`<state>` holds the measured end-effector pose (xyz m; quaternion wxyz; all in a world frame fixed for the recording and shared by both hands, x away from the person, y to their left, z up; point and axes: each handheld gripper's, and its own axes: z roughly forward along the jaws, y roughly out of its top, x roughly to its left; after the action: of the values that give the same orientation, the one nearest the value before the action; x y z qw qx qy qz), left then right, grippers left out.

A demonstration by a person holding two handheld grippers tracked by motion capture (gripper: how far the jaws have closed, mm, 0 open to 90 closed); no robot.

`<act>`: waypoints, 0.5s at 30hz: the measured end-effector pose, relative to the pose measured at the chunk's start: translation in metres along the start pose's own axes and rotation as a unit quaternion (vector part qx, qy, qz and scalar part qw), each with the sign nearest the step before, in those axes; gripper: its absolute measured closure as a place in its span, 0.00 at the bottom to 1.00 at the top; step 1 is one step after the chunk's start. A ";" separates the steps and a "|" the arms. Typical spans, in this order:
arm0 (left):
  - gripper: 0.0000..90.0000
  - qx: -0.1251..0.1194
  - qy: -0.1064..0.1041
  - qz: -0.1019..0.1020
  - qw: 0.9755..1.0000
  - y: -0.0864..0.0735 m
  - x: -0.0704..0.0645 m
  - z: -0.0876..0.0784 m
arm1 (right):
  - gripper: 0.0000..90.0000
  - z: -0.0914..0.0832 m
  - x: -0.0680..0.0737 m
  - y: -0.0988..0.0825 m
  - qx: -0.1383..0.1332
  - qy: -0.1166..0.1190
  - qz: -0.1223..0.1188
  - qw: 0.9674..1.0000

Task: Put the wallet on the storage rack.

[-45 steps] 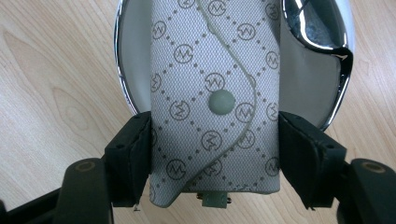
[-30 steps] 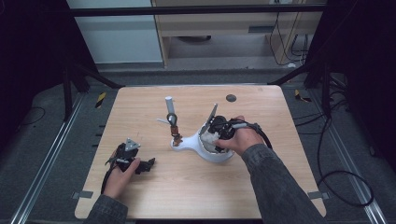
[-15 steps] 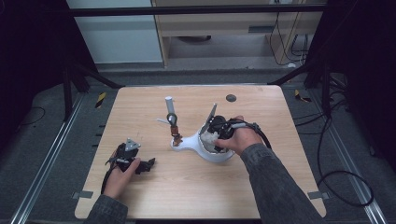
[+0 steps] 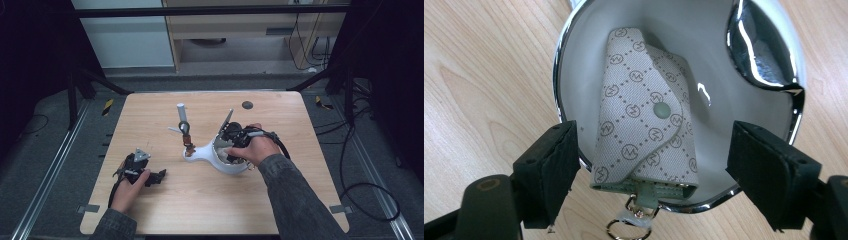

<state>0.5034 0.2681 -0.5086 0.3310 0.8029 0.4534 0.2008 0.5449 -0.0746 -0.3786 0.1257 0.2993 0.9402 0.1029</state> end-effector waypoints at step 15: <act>0.00 0.000 0.000 0.000 1.000 0.000 0.000 0.000 | 0.21 -0.009 0.001 -0.004 -0.018 -0.004 0.007 1.000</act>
<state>0.5034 0.2681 -0.5086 0.3311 0.8028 0.4534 0.2008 0.5390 -0.0780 -0.3712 0.1338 0.3038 0.9356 0.1199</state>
